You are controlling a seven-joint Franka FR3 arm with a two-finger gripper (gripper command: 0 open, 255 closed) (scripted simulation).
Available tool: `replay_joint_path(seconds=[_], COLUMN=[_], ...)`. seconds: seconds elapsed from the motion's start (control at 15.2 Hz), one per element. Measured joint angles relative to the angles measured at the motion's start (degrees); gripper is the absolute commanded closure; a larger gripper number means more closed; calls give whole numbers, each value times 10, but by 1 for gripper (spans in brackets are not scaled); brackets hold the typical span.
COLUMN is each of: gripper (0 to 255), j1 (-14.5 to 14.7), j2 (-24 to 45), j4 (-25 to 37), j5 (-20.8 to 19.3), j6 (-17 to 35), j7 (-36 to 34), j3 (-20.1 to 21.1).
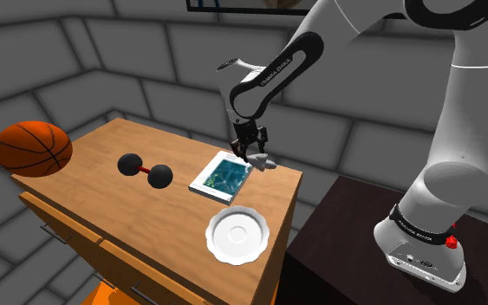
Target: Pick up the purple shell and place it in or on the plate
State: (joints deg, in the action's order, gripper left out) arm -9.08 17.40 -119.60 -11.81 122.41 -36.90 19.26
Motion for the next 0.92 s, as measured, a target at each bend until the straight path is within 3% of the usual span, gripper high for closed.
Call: replay_joint_path(seconds=[0.2, 0.92], gripper=[255, 255], j1=[6, 87], j2=[-12, -47], j4=[-5, -34], j5=[8, 47], j6=[-8, -19], j7=[-9, -132], j3=[8, 74])
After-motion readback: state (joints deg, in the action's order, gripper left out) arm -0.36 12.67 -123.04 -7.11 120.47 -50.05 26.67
